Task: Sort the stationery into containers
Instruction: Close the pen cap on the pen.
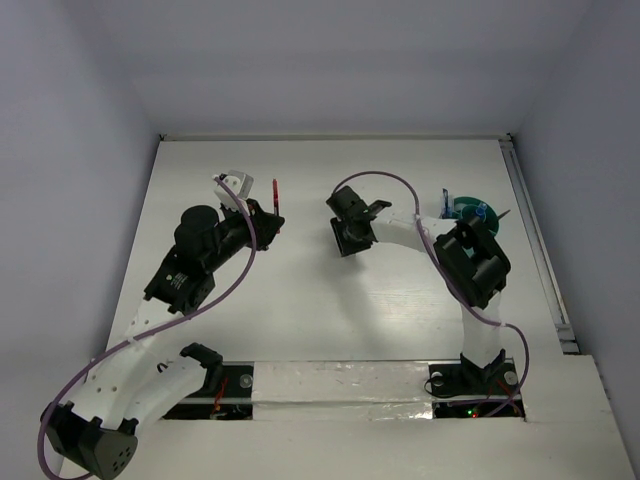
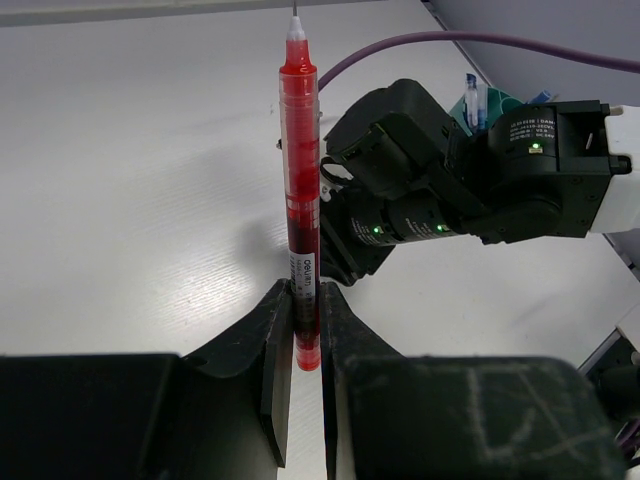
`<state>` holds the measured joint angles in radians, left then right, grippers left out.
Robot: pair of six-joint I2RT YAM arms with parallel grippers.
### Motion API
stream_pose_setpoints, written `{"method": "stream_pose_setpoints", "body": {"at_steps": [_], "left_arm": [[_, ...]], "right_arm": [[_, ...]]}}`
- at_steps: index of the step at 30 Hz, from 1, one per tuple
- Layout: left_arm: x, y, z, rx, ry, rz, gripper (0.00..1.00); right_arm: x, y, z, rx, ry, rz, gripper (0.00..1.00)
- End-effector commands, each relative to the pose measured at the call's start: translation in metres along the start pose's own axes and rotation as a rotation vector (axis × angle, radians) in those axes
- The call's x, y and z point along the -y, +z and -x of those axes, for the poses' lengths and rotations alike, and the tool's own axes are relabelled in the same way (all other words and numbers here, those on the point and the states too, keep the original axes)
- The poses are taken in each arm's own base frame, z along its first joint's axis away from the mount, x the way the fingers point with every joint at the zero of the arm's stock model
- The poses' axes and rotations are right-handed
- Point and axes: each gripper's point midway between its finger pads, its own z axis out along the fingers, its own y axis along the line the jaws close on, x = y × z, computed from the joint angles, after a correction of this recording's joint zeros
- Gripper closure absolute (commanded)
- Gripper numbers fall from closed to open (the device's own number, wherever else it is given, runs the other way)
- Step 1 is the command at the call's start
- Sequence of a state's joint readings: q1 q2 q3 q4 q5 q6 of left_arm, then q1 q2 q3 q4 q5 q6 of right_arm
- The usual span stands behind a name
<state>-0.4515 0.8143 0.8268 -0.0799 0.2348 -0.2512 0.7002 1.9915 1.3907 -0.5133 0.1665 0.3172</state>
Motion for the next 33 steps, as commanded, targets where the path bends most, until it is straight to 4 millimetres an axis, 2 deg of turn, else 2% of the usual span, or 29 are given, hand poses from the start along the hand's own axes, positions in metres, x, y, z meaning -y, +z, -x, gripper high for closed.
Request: {"method": "stream_pose_setpoints", "body": {"at_steps": [1,3,5,7,9,13,15,18,19,20,22,25,26,28,29,32,33], "left_arm": [[0.007,-0.004,0.014,0.052,0.017,-0.029,1.00],[0.007,-0.004,0.015,0.053,0.017,-0.031,1.00],[0.008,-0.004,0.015,0.053,0.016,-0.033,1.00],[0.008,-0.004,0.014,0.050,0.016,-0.037,1.00],[0.008,-0.003,0.014,0.050,0.014,-0.037,1.00],[0.007,-0.002,0.012,0.043,0.013,-0.036,1.00],[0.007,-0.001,0.011,0.039,0.011,-0.036,1.00],[0.008,0.000,0.010,0.034,0.008,-0.040,1.00],[0.008,0.000,0.009,0.032,0.008,-0.041,1.00],[0.007,0.001,0.009,0.031,0.006,-0.039,1.00],[0.005,0.005,0.005,0.018,0.000,-0.036,1.00],[0.005,0.010,0.001,0.000,-0.009,-0.043,1.00],[0.005,0.012,-0.001,-0.007,-0.013,-0.045,1.00],[0.010,0.016,-0.004,-0.023,-0.022,-0.076,1.00],[0.010,0.019,-0.009,-0.041,-0.030,-0.084,1.00],[0.025,0.022,-0.010,-0.044,-0.036,-0.176,1.00],[0.030,0.023,-0.012,-0.044,-0.035,-0.210,1.00]], "right_arm": [[0.022,0.021,-0.027,-0.100,-0.028,-0.104,0.62],[0.017,0.022,-0.030,-0.107,-0.030,-0.100,0.63],[0.017,0.026,-0.032,-0.116,-0.028,-0.105,0.72],[0.017,0.028,-0.033,-0.122,-0.022,-0.110,0.77],[0.017,0.028,-0.033,-0.122,-0.017,-0.110,0.77],[0.020,0.027,-0.039,-0.133,-0.017,-0.119,0.64],[0.020,0.027,-0.040,-0.133,-0.017,-0.119,0.65],[0.020,0.026,-0.045,-0.146,-0.024,-0.111,0.79],[0.016,0.027,-0.049,-0.162,-0.027,-0.083,0.95],[0.015,0.027,-0.053,-0.171,-0.029,-0.070,1.00],[0.008,0.022,-0.050,-0.145,-0.021,-0.025,1.00],[0.002,0.013,-0.034,-0.072,-0.004,0.012,1.00],[-0.005,-0.001,-0.019,-0.018,0.006,0.054,1.00],[-0.015,-0.016,-0.002,0.067,0.016,0.121,1.00],[-0.019,-0.037,0.017,0.141,0.026,0.157,1.00],[-0.035,-0.075,0.050,0.297,0.049,0.269,1.00],[-0.039,-0.100,0.070,0.384,0.062,0.309,1.00]]}}
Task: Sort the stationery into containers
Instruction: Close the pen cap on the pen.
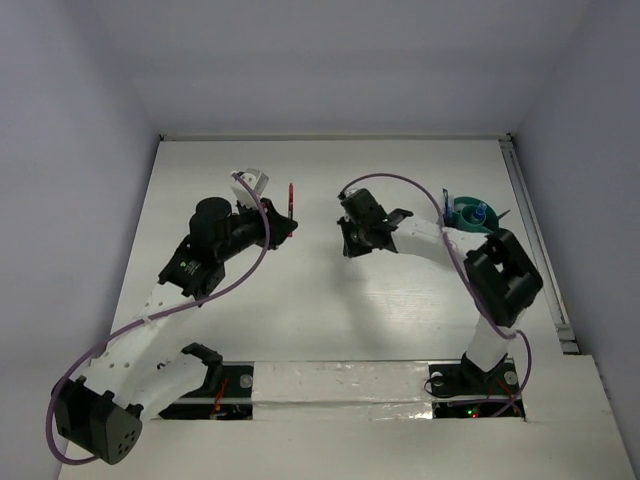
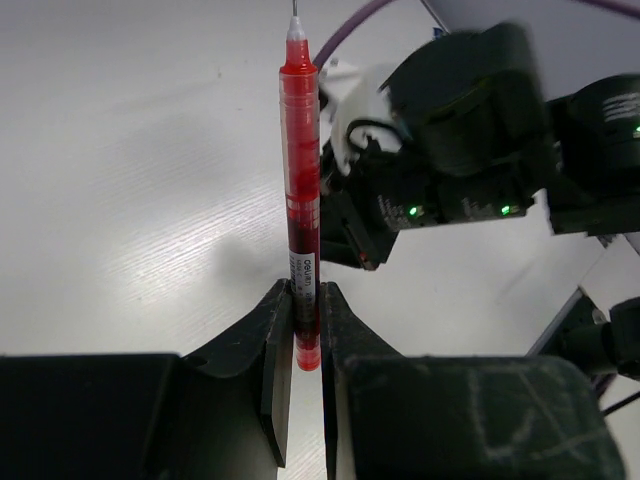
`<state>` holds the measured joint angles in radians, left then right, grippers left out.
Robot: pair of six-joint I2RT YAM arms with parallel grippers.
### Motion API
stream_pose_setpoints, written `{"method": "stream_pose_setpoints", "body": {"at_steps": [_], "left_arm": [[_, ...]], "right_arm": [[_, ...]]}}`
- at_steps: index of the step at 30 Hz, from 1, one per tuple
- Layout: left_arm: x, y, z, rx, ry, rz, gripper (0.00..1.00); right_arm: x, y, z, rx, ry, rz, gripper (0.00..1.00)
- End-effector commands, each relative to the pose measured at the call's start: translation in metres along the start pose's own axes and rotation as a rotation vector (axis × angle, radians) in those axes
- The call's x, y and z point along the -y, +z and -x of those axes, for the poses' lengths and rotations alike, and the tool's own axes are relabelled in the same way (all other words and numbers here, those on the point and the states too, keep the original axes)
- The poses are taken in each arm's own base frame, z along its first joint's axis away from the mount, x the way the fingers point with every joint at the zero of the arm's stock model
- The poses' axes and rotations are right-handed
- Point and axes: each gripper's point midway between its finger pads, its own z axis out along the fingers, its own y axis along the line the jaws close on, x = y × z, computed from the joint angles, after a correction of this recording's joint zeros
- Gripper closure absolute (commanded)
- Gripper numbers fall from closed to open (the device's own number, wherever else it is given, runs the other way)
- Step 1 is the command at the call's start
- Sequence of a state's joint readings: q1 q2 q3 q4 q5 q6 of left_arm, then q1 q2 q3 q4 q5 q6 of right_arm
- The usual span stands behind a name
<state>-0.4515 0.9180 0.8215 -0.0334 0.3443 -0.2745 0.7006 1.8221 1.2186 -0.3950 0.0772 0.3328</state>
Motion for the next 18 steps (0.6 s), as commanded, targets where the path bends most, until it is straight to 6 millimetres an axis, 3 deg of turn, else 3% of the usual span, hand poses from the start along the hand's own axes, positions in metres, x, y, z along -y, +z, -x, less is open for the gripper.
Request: {"method": "stream_pose_setpoints", "body": {"at_steps": [1,2,3,6,7,13,16,18], "left_arm": [[0.022,0.003,0.009,0.040,0.009,-0.136,1.00],[0.022,0.005,0.007,0.033,0.014,-0.140,1.00],[0.023,0.005,0.007,0.034,0.020,-0.146,1.00],[0.024,0.006,0.004,0.025,0.025,-0.162,1.00],[0.025,0.006,0.004,0.026,0.025,-0.166,1.00],[0.030,0.004,0.004,0.031,0.026,-0.194,1.00],[0.032,0.004,0.002,0.026,0.027,-0.207,1.00],[0.033,0.002,0.001,0.026,0.028,-0.215,1.00]], "right_arm": [[-0.044,-0.073,0.093,0.357,0.032,0.215,1.00],[-0.047,-0.085,0.102,0.404,0.062,0.238,1.00],[-0.058,-0.112,0.122,0.502,0.075,0.309,1.00],[-0.069,-0.146,0.143,0.623,0.138,0.399,1.00],[-0.073,-0.172,0.159,0.714,0.154,0.444,1.00],[-0.072,-0.248,0.205,1.019,0.304,0.567,1.00],[-0.083,-0.270,0.222,1.076,0.321,0.649,1.00],[-0.091,-0.271,0.228,1.069,0.323,0.692,1.00]]}}
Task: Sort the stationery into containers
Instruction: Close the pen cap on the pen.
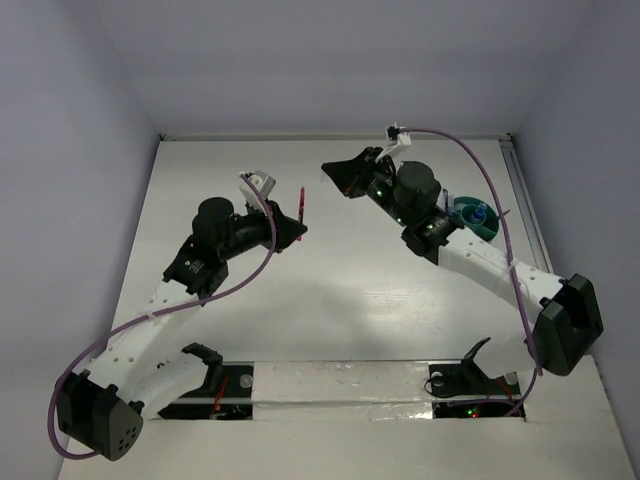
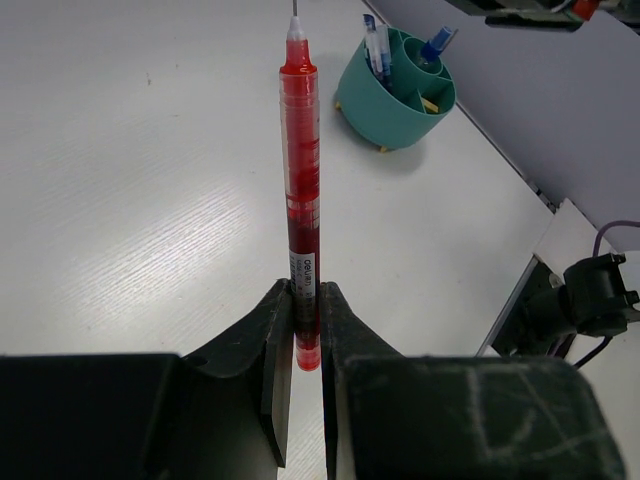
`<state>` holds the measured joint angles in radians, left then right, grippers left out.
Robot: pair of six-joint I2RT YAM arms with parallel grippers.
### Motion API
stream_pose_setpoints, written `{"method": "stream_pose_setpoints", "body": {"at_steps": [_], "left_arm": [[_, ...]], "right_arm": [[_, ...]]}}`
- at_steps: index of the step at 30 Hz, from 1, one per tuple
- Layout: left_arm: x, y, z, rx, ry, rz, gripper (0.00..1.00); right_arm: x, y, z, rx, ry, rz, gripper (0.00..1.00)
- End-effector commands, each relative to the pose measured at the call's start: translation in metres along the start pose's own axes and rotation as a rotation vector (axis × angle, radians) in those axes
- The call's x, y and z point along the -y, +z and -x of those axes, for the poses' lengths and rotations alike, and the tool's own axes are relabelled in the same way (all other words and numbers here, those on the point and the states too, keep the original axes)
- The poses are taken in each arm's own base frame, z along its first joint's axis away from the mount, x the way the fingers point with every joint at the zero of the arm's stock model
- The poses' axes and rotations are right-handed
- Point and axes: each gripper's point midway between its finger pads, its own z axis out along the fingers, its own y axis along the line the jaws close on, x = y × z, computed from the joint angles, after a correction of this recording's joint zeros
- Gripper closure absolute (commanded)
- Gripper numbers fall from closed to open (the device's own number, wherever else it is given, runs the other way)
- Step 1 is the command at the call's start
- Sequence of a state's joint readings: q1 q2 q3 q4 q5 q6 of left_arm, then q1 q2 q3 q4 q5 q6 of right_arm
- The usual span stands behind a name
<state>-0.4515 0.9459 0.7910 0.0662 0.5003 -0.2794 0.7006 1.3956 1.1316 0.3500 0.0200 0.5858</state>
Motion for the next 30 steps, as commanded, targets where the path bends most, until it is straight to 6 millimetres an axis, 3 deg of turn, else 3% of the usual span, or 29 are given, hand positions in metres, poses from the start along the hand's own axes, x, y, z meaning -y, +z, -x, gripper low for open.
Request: {"method": "stream_pose_setpoints", "body": {"at_steps": [1,5,16,30], "left_arm": [[0.011,-0.003,0.009,0.043,0.023,-0.057,1.00],[0.014,-0.002,0.007,0.032,0.021,-0.075,1.00],[0.012,0.002,0.002,0.009,0.009,-0.079,1.00],[0.008,0.000,0.006,0.025,0.015,-0.047,1.00]], "right_arm": [[-0.045,0.012,0.042,0.126,0.070,0.163,1.00],[-0.061,0.015,0.039,0.104,0.094,0.227,1.00],[-0.075,0.015,0.024,0.046,0.088,0.288,1.00],[-0.065,0.015,0.014,0.028,0.069,0.260,1.00]]}}
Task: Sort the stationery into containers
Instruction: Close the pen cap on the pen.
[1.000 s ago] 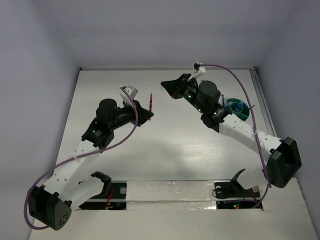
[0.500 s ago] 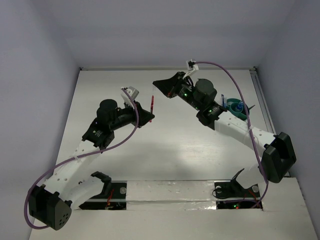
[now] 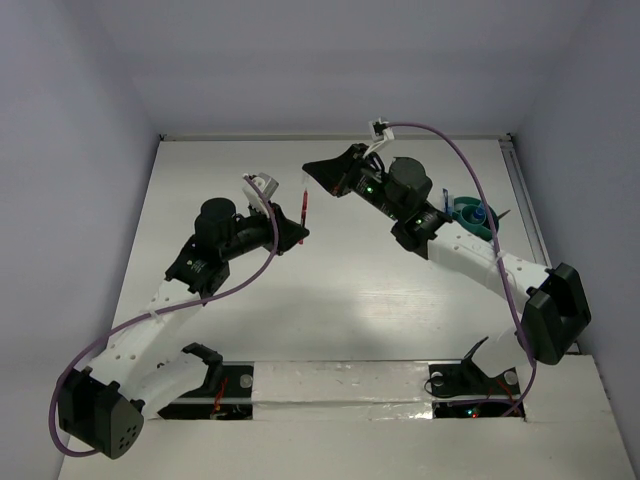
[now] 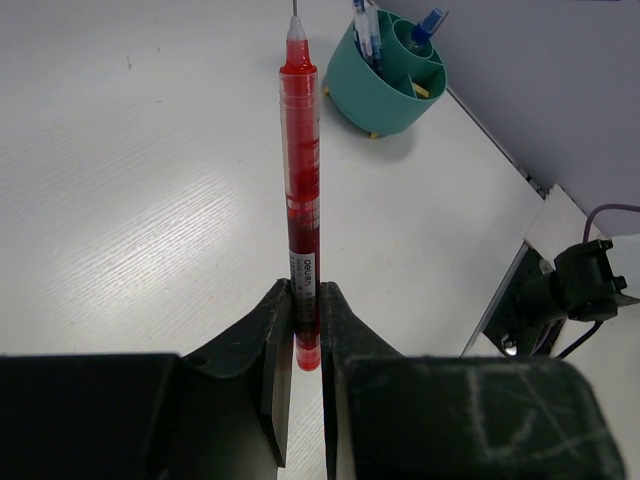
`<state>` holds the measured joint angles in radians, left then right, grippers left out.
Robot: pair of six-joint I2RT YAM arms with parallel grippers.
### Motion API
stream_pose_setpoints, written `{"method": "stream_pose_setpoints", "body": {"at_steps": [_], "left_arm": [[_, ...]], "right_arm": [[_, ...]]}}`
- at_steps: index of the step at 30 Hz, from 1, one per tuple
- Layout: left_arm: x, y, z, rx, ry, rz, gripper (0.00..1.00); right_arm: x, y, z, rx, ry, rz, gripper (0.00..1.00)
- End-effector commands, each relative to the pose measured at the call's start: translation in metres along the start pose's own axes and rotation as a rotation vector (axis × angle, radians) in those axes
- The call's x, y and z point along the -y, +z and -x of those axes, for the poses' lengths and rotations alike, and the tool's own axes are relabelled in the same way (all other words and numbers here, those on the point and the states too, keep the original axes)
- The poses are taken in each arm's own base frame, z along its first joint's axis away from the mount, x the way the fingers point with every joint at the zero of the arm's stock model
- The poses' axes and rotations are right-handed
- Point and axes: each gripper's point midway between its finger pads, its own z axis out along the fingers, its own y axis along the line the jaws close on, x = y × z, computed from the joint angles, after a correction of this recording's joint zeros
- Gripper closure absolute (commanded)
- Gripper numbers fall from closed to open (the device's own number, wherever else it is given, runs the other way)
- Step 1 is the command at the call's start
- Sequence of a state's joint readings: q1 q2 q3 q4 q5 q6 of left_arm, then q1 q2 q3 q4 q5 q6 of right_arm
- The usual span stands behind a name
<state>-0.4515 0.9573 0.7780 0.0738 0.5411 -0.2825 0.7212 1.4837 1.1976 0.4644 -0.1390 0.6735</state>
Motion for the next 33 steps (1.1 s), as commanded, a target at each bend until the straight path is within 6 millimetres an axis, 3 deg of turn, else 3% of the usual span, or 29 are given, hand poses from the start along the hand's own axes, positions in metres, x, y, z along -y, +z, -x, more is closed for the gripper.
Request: {"method": "stream_pose_setpoints", "body": {"at_steps": [1,33], "left_arm": [[0.005,-0.003,0.015,0.054,0.027,-0.010,1.00],[0.003,-0.007,0.022,0.085,0.034,0.018,1.00]], "right_arm": [[-0.021,0.001,0.018,0.055,-0.023,0.062,1.00],[-0.015,-0.004,-0.003,0.014,-0.029,0.045,1.00]]}}
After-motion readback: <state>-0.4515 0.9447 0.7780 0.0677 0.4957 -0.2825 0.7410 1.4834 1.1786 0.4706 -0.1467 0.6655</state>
